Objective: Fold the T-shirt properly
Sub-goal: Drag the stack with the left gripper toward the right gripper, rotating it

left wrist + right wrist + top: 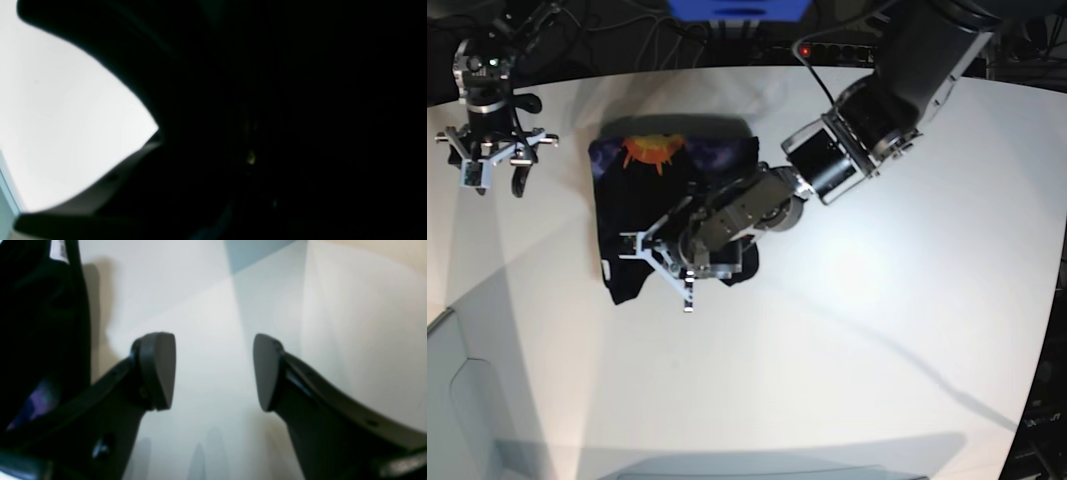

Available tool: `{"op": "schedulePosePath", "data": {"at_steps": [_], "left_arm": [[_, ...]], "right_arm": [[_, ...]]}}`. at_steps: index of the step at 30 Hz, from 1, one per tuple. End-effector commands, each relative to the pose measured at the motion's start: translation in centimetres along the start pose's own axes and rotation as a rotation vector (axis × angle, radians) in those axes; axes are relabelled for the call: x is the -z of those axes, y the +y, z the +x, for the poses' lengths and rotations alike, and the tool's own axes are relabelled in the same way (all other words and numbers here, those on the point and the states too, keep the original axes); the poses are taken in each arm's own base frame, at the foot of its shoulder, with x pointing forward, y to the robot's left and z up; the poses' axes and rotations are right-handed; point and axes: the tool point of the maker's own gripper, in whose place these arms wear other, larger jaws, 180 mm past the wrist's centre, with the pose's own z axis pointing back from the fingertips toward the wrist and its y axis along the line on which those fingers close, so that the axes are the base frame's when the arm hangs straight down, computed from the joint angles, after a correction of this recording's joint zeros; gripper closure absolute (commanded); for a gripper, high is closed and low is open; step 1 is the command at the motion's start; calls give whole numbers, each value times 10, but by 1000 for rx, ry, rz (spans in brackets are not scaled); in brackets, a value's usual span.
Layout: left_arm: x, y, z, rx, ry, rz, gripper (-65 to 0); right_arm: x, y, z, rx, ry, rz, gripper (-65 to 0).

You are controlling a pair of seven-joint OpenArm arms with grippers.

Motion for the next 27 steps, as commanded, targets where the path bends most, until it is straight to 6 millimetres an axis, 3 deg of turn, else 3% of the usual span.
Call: {"op": "schedulePosePath", "data": {"at_steps": [1,5,10,13,16,24,27], "left_arm": [[-1,1,-4,23,40,-1,-138],[-1,2,-3,22,40,-1,-151],[-4,8,-3,23,38,13,-285],[-9,20,-4,-5,30,35,-334],[-14,29,-2,-11,21,54,-335],[-50,73,17,-74,-91,167,-335],[-56,80,18,-87,-105,184,-335]], "right_arm": [[-2,-2,14,-4,-54,-3,-371],[-2,-2,14,-4,-54,-3,-371],[-2,-2,15,-2,-56,-1,-371],[0,5,17,-7,-60,19,-371],[0,7,17,-8,-60,24,-371],[-1,10,21,0,-73,25,-371],[0,20,23,6,-83,48,-371]]}}
